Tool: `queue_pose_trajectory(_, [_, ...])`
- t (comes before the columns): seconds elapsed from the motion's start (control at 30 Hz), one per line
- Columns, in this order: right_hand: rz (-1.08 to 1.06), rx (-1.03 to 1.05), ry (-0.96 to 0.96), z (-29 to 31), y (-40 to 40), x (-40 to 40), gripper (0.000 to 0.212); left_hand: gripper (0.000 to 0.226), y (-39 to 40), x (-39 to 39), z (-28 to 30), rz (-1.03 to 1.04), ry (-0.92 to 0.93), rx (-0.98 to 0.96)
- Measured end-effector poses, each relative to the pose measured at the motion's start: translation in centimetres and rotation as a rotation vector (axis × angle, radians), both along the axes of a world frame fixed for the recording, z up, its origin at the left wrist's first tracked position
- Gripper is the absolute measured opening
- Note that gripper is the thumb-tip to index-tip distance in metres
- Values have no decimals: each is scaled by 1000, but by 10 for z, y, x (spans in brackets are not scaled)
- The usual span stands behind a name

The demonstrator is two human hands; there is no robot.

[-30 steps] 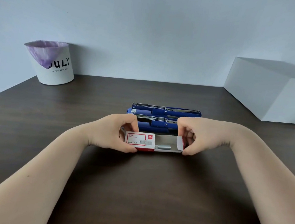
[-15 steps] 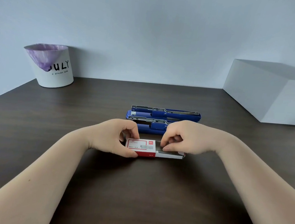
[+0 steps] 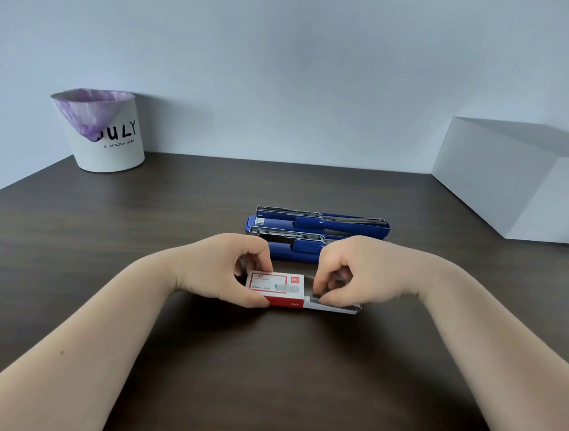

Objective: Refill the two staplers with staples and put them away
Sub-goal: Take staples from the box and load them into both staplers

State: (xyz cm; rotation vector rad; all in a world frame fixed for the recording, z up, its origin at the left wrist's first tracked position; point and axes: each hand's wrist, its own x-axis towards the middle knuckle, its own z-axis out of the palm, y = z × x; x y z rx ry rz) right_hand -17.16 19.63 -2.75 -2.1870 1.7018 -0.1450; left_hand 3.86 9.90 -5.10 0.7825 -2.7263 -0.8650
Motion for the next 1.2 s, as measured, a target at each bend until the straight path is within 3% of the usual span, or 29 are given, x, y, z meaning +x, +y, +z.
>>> queue_pose_trajectory(0.17, [-24, -34, -34, -1, 0, -1, 10, 29, 1, 0, 0, -5, -13, -12])
queue_pose_trajectory(0.43, [-185, -192, -337, 5, 1, -11, 6, 42, 0, -1, 3, 24, -30, -28])
queue_pose_trajectory(0.63, [-259, -220, -506, 10, -6, -13, 12, 25, -1, 1, 9, 144, 201, -17])
queue_pose_trajectory(0.73, [-279, -220, -490, 18, -18, -15, 14, 12, -11, -2, 9, 333, 429, 28])
queue_pose_trajectory(0.87, [-299, -266, -392, 25, -47, -22, 13, 22, -40, -13, 5, 597, 536, 100])
queue_pose_trajectory(1.07, [-303, -236, -165, 14, -85, -27, 19, 34, -75, -28, -16, 614, 352, 156])
queue_pose_trajectory(1.2, [-278, -249, -120, 5, -92, -25, 20, 28, -79, -30, -21, 574, 352, 173])
